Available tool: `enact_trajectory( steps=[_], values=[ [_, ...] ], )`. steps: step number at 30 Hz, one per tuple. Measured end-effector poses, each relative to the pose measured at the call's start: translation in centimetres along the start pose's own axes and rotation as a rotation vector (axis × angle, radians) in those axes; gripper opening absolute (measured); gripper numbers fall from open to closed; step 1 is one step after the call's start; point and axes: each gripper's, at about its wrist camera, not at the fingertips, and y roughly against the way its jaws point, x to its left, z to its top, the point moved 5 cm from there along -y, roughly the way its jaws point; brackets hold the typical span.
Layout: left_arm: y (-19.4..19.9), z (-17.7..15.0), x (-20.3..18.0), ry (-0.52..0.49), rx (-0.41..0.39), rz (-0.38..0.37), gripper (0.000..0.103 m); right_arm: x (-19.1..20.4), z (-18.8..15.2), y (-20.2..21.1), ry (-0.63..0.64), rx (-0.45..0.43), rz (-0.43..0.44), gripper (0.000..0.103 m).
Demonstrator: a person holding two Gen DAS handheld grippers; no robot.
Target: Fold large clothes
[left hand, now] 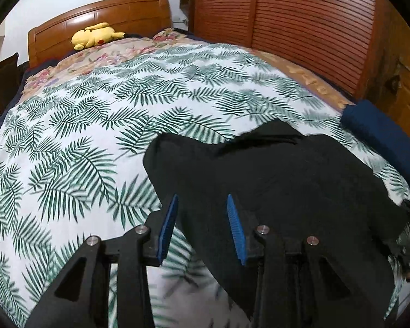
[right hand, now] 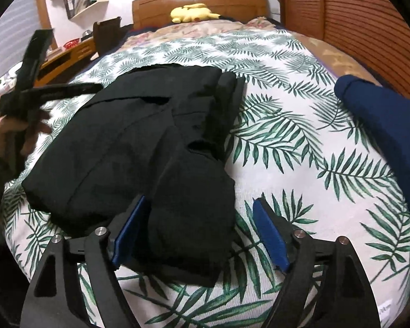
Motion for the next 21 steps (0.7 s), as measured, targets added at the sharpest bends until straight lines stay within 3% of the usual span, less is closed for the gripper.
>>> enact_trajectory(
  steps=[6,10,21],
  values=[
    [-3.0,0.9,1.6,0.025,0.038,0.015,0.042,0.3,-0.4,-0.4,0.018,-0.014,-0.004,0.082],
    [-4.1,0.9,2.2,0.027,0.038,0.031,0.057,0.2,-0.5,-0.8,0.018,-0.015,0.008,0.082],
    [-5.7,1.0,2.9,0.033,0.043,0.047,0.060,0.0,-0.6,-1.1,0.016,-0.008,0.017,0.082]
  ],
)
